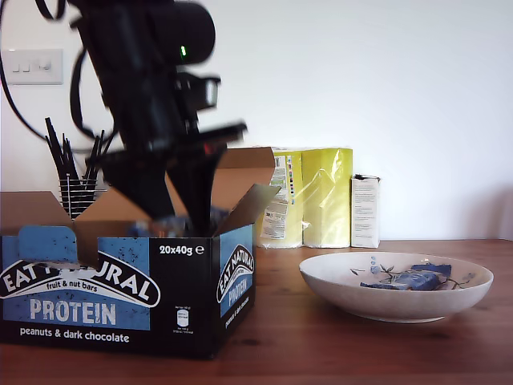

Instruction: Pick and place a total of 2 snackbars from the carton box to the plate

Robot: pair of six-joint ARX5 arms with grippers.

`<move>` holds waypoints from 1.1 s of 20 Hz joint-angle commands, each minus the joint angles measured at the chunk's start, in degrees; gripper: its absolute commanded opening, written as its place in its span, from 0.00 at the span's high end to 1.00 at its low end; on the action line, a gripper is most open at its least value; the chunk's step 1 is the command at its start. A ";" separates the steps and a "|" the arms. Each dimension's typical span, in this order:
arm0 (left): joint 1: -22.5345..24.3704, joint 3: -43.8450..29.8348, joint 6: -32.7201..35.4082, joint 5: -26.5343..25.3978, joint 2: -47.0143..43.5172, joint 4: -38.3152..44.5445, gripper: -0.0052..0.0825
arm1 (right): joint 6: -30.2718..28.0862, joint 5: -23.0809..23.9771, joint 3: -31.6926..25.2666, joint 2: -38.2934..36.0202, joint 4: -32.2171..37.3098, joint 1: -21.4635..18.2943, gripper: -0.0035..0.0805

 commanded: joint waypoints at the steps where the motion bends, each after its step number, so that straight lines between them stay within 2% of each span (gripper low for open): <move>1: 0.22 2.38 0.44 0.00 -3.02 -0.70 0.68 | -0.17 0.48 0.46 -0.44 0.09 -0.07 0.97; 4: -0.17 4.28 0.39 0.59 -6.25 -0.81 0.68 | -0.20 0.50 0.46 -1.03 0.33 -0.07 0.97; 6: -1.44 5.27 0.42 1.86 -7.26 0.70 0.68 | -0.13 -1.07 0.46 -2.34 0.72 -0.07 0.97; 15: -7.63 6.03 1.07 3.30 -7.23 16.72 0.68 | 1.81 -2.23 0.46 -9.33 -2.08 -0.07 0.97; 19: -8.81 6.03 3.34 3.28 -7.10 21.75 0.68 | 4.68 -2.23 0.59 -12.28 -2.82 -0.07 0.97; 22: -9.20 6.05 3.93 3.32 -5.92 25.00 0.68 | 4.76 -2.21 1.64 -13.18 -4.33 -0.07 0.97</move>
